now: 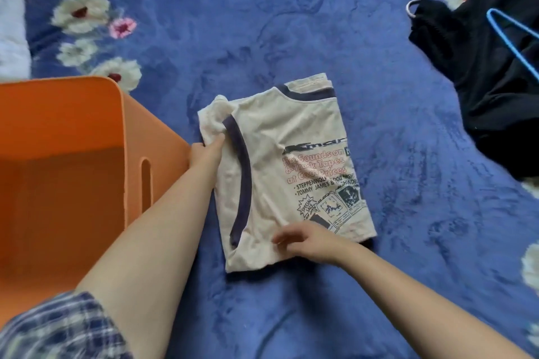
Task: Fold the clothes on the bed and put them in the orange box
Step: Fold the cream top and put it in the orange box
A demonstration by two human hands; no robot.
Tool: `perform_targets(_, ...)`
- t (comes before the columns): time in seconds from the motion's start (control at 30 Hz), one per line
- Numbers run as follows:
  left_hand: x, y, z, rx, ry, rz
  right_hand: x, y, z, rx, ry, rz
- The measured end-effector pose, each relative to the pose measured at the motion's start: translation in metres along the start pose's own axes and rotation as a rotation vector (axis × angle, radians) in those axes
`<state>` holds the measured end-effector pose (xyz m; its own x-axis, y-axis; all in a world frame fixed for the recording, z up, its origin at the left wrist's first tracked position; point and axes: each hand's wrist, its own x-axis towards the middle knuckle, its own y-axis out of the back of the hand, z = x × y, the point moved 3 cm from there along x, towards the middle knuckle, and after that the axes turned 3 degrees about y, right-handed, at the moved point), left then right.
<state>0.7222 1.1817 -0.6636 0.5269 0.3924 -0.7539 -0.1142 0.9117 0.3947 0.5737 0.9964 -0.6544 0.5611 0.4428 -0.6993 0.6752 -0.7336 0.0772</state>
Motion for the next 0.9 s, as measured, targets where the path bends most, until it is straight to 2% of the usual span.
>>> perform_targets(0.07,-0.003,-0.008,0.0,0.086,-0.053,-0.01,-0.011,0.025,0.007,-0.134,0.032,0.205)
perform_targets(0.17,-0.003,-0.014,0.003,0.109,-0.116,0.039,-0.026,0.065,0.024,-0.342,0.112,0.705)
perform_targets(0.23,0.001,-0.013,0.009,0.09,-0.16,0.069,-0.03,0.087,0.04,-0.418,0.051,0.917)
perform_targets(0.27,0.0,-0.014,0.014,0.079,-0.185,0.064,-0.03,0.096,0.044,-0.392,-0.052,0.938)
perform_targets(0.33,0.0,-0.015,0.025,0.039,-0.23,0.027,-0.027,0.106,0.054,-0.222,-0.247,0.864)
perform_targets(0.4,0.0,-0.021,0.037,-0.053,-0.237,-0.043,-0.022,0.109,0.056,-0.05,-0.319,0.773)
perform_targets(0.5,-0.003,-0.032,0.054,-0.149,-0.248,-0.138,-0.018,0.115,0.052,0.125,-0.274,0.719)
perform_targets(0.63,-0.001,-0.027,0.053,-0.256,-0.271,-0.081,-0.02,0.118,0.051,0.369,-0.181,0.662)
perform_targets(0.7,0.011,-0.019,0.037,-0.17,-0.205,-0.004,-0.022,0.116,0.055,0.404,-0.154,0.67)
perform_targets(0.77,0.018,-0.015,0.016,0.09,-0.102,0.093,-0.021,0.115,0.06,0.41,-0.156,0.689)
perform_targets(0.83,0.016,-0.016,-0.001,0.288,-0.077,0.185,-0.02,0.115,0.062,0.425,-0.175,0.689)
perform_targets(0.9,0.009,-0.017,-0.015,0.32,-0.041,0.176,-0.018,0.116,0.062,0.467,-0.191,0.649)
